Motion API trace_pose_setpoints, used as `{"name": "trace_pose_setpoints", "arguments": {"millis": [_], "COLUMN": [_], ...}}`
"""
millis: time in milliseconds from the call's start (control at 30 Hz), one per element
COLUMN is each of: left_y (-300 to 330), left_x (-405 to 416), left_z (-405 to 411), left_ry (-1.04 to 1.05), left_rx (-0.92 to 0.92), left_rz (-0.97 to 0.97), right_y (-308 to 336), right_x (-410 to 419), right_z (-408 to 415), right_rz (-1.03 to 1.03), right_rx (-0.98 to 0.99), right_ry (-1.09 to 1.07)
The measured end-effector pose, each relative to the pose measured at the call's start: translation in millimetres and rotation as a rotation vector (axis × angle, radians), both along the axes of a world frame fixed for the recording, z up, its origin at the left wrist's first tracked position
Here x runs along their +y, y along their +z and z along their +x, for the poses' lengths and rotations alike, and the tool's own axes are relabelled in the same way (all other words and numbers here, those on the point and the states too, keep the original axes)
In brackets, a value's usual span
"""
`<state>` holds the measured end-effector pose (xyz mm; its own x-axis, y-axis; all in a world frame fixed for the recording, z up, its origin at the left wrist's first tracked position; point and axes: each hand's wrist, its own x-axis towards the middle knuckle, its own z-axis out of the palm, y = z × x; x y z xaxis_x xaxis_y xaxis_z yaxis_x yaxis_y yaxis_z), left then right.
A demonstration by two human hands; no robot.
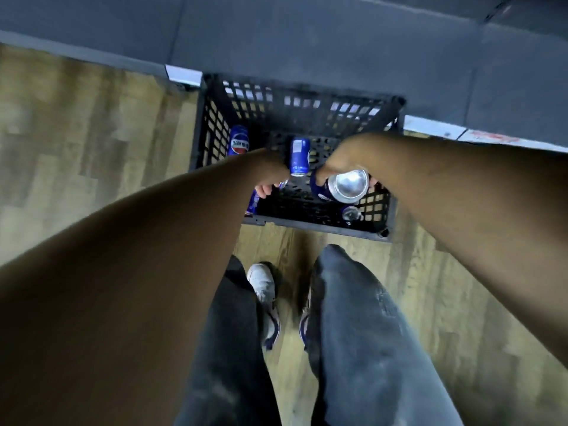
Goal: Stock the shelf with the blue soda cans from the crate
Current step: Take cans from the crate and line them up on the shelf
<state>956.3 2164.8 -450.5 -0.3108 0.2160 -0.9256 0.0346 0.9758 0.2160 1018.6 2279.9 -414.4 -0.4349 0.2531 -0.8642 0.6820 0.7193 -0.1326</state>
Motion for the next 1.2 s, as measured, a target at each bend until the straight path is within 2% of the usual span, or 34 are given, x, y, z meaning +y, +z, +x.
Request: {"name": "trace_pose_setpoints", "arguments": {"millis": [167,300,433,500,633,767,900,1033,1200], "left_y": [113.7,192.7,259.8,288.3,337.7,374.0,406.6,437.0,470.0], "left_x": [11.5,22.3,43.0,58.9,88.8,107.5,111.3,110.1,106.4], "left_z": [17.2,45.5,58.9,56.9,42.6,29.9,17.5,10.6,4.4], "left_ry": [0.220,0.481,0.873,0.966,0.980,0.949,0.953,0.953,1.019], "left_rx": [0.053,-0.255,-0.497,-0.544,-0.434,-0.272,-0.220,-0.093,-0.055], "left_rz": [0.130,0.106,0.297,0.396,0.513,0.596,0.708,0.775,0.907], "right_y": [144.7,240.3,305.1,332.4,384.9,423.9,445.9,459.6,472.5], "right_x": [18.0,37.2,59.0,71.7,86.6,92.8,95.3,95.5,91.7], "right_z": [4.8,3.2,1.0,1.0,3.2,7.9,9.0,11.5,19.1], "right_rz": [-0.028,0.009,0.002,-0.002,-0.002,0.009,-0.043,-0.052,-0.110], "right_rx": [0.066,0.028,0.039,0.089,0.194,0.390,0.508,0.608,0.793], "right_ry": [-0.026,-0.004,-0.071,-0.109,-0.140,-0.218,-0.350,-0.418,-0.477]}}
